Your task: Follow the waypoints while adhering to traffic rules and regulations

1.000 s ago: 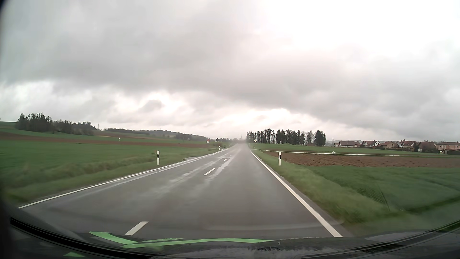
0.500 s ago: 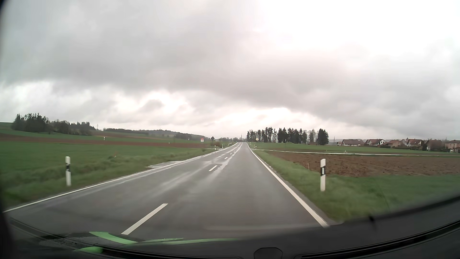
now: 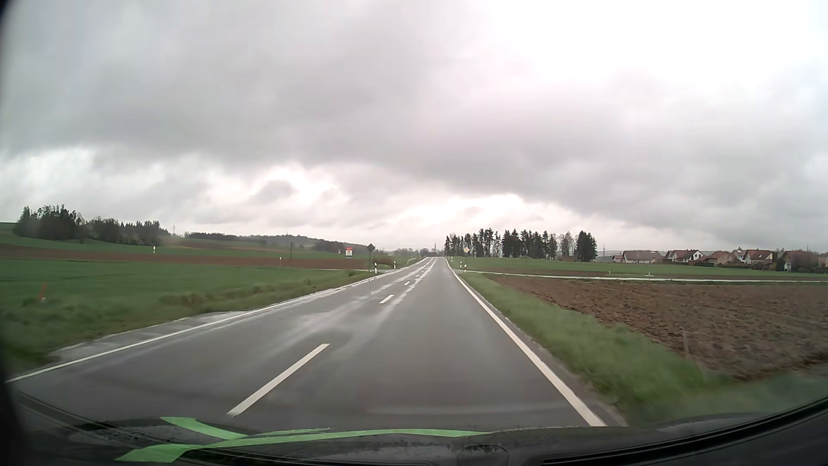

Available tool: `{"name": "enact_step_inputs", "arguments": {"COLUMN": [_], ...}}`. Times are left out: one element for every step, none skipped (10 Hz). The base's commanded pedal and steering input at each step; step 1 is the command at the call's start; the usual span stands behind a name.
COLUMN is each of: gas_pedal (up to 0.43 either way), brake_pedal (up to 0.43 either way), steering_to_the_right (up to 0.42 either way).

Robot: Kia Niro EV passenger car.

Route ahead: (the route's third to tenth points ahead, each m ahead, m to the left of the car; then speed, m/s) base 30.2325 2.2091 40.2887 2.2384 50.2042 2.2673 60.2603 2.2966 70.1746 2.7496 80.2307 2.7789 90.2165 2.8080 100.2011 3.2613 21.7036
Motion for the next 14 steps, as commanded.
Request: {"name": "enact_step_inputs", "arguments": {"gas_pedal": [0.169,0.169,0.177,0.169,0.157,0.130,0.110,0.110,0.110,0.118,0.150,0.157,0.169,0.169], "brake_pedal": [0.000,0.000,0.000,0.000,0.000,0.000,0.000,0.000,0.000,0.000,0.000,0.000,0.000,0.000], "steering_to_the_right": [0.000,0.000,0.000,0.001,0.001,0.001,0.000,-0.004,-0.006,-0.005,-0.001,-0.001,-0.001,-0.001]}}
